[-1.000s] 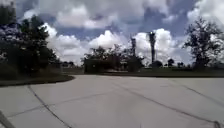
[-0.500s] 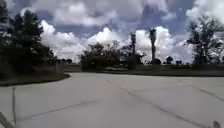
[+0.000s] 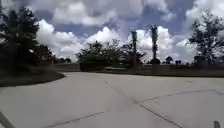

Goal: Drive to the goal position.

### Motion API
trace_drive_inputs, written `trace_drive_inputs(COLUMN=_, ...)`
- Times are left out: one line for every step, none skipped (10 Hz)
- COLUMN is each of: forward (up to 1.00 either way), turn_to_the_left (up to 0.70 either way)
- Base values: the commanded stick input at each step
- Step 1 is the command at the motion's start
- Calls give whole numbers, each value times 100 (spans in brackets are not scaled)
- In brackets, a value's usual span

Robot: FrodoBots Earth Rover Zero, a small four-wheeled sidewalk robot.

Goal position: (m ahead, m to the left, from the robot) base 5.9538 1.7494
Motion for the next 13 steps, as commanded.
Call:
trace_drive_inputs(forward=100, turn_to_the_left=27)
trace_drive_inputs(forward=100, turn_to_the_left=27)
trace_drive_inputs(forward=100, turn_to_the_left=27)
trace_drive_inputs(forward=100, turn_to_the_left=27)
trace_drive_inputs(forward=100, turn_to_the_left=27)
trace_drive_inputs(forward=100, turn_to_the_left=24)
trace_drive_inputs(forward=100, turn_to_the_left=0)
trace_drive_inputs(forward=100, turn_to_the_left=0)
trace_drive_inputs(forward=100, turn_to_the_left=0)
trace_drive_inputs(forward=100, turn_to_the_left=0)
trace_drive_inputs(forward=100, turn_to_the_left=0)
trace_drive_inputs(forward=100, turn_to_the_left=0)
trace_drive_inputs(forward=100, turn_to_the_left=0)
